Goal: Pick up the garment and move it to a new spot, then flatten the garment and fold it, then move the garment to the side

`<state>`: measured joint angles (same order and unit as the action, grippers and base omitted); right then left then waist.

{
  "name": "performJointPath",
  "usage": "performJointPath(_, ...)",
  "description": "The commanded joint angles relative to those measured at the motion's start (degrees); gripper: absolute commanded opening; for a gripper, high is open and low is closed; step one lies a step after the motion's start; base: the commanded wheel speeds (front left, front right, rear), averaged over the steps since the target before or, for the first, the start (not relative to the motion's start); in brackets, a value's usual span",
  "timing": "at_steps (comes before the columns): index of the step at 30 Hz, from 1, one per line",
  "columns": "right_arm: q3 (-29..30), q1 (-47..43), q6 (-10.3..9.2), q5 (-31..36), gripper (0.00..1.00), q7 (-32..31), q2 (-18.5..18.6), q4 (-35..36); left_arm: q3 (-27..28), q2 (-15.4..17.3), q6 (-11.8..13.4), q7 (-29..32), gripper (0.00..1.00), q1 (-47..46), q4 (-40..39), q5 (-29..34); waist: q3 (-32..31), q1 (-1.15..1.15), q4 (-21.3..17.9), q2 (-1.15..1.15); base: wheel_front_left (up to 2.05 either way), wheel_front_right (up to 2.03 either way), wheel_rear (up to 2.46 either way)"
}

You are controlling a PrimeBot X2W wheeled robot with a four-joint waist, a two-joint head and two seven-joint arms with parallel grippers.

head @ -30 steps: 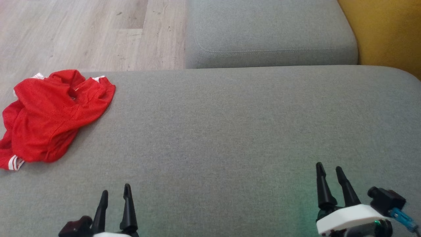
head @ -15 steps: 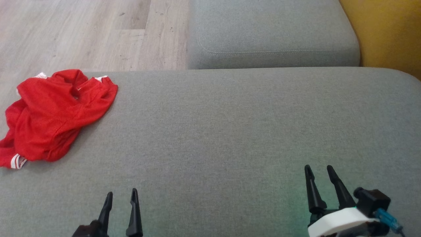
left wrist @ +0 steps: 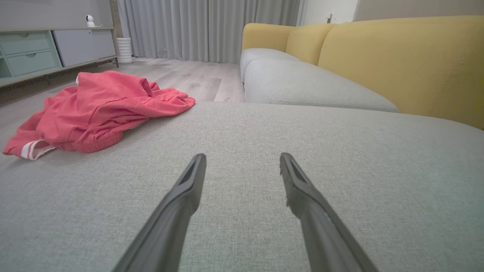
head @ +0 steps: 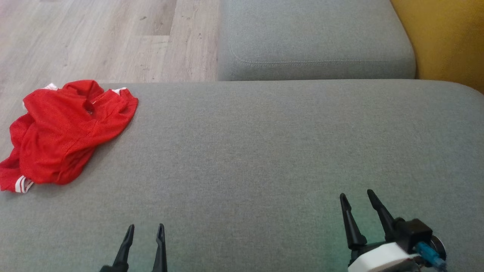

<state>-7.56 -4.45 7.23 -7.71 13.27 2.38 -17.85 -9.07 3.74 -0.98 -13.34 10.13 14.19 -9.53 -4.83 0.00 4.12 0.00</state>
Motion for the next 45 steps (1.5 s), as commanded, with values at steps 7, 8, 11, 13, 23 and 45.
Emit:
performJointPath(7, -2.0, 0.8, 0.25, 3.6, 1.0, 1.7, 0.5, 1.5, 1.5, 0.3, 0.6, -1.7, 1.0, -1.2, -1.2, 3.1, -0.2, 0.0, 0.1, 0.0, 0.0, 0.0, 0.0)
performJointPath(8, -2.0, 0.8, 0.25, 3.6, 1.0, 1.7, 0.5, 1.4, 1.6, 0.2, 0.6, -1.7, 1.0, -1.2, -1.1, 3.0, -0.2, 0.0, 0.1, 0.0, 0.0, 0.0, 0.0)
performJointPath(11, -1.9, 0.8, 0.25, 3.5, 1.0, 1.7, 0.5, 1.3, 2.0, 0.1, 0.6, -1.7, 1.0, -1.3, -1.1, 2.4, -0.2, 0.0, 0.1, 0.0, 0.0, 0.0, 0.0)
performJointPath(13, -1.8, 0.9, 0.25, 3.5, 1.0, 1.7, 0.5, 1.3, 2.3, 0.0, 0.5, -1.7, 1.0, -1.3, -1.1, 1.7, -0.2, 0.0, 0.1, 0.0, 0.0, 0.0, 0.0)
performJointPath(23, -1.4, 1.0, 0.25, 3.3, 1.0, 1.7, 0.5, 1.3, 2.9, -0.2, 0.2, -1.7, 1.0, -1.8, -1.0, 0.8, -0.1, 0.0, 0.1, 0.0, 0.0, 0.0, 0.0)
performJointPath(45, 0.5, 0.9, 0.25, 3.0, 1.0, 1.7, 0.5, 1.8, 2.8, -0.5, 0.0, -1.7, 1.0, -3.2, -0.5, 1.1, 0.4, 0.0, 5.2, 0.0, 0.0, 0.0, 0.0)
